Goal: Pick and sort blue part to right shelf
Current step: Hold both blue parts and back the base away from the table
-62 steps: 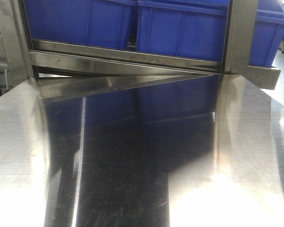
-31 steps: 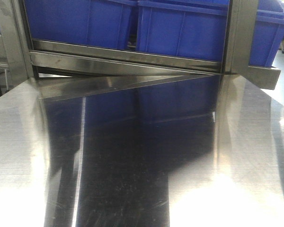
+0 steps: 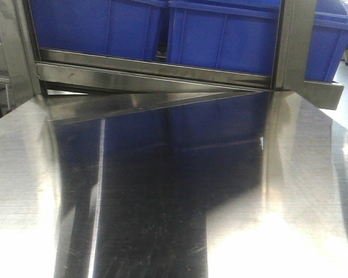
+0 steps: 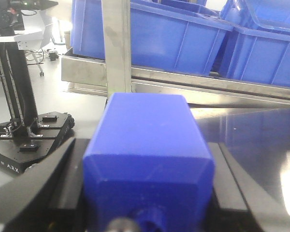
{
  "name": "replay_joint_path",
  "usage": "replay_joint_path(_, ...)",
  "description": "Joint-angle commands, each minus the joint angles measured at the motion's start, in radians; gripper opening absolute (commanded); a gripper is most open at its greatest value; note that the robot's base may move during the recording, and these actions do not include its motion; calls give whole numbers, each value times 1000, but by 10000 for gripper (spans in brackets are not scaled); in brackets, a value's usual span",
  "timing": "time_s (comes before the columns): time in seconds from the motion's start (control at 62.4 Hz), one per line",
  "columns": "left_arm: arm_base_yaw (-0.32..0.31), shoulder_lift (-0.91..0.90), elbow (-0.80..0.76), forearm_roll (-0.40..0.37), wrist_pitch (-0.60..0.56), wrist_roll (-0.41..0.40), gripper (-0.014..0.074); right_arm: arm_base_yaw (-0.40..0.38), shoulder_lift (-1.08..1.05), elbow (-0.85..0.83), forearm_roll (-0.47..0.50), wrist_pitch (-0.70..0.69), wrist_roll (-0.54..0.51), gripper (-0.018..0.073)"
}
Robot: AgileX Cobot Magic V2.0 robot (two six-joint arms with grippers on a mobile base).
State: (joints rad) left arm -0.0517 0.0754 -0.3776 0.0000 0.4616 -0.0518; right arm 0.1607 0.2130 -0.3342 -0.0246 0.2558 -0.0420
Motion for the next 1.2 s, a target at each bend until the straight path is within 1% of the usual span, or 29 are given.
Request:
replay_joint_path(0.0,3,11,-28,0,-81,1,357,-5,9,-28,-9,-96,-6,343)
replay_joint_path(1.187,3,11,-28,0,-81,1,357,-5,9,-28,-9,-96,-6,343)
